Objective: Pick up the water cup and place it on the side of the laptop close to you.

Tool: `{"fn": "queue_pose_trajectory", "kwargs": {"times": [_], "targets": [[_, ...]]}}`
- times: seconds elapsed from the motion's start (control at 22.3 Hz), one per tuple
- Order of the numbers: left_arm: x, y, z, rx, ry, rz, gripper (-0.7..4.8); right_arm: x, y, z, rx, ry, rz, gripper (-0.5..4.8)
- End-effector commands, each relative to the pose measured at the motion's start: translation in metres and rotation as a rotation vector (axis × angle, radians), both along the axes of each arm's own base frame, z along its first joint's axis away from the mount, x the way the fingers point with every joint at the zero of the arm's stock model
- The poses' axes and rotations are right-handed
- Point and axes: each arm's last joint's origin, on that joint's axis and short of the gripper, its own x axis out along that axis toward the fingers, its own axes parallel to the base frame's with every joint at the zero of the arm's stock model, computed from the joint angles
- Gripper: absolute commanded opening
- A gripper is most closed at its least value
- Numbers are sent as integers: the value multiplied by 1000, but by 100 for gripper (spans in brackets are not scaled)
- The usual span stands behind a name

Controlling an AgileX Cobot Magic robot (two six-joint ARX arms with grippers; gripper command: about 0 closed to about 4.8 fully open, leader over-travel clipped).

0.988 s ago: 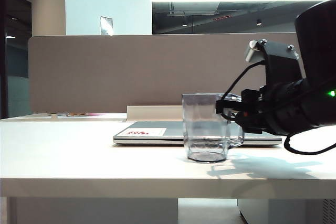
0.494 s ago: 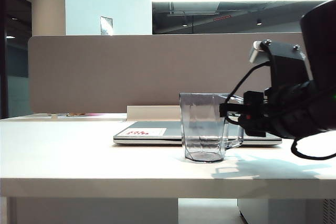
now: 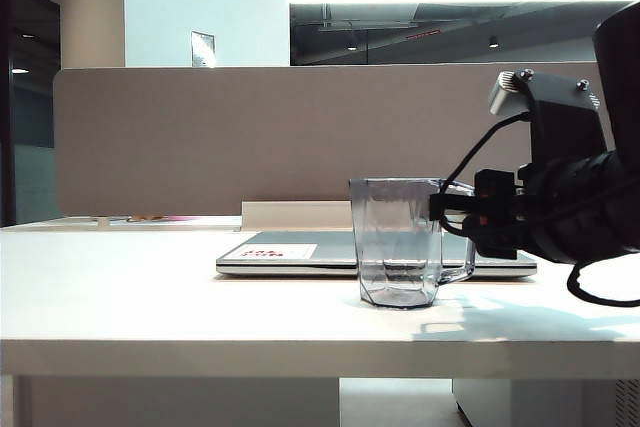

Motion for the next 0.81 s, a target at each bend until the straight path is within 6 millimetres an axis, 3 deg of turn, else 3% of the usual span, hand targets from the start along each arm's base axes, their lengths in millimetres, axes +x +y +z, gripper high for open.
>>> {"fn": "queue_pose_trajectory", "kwargs": {"times": [0.04,0.54,0.81], "targets": [[0,0,2,-3,-13,-6,-4,-1,2,4,20,-29,8,165],[0,0,1,-3,-10,-5,-4,-30,6,1,-10,-8,25,180],[0,0,1,-3,-9,-5,-3,-46,-3,15,22,-59,5,171]]}}
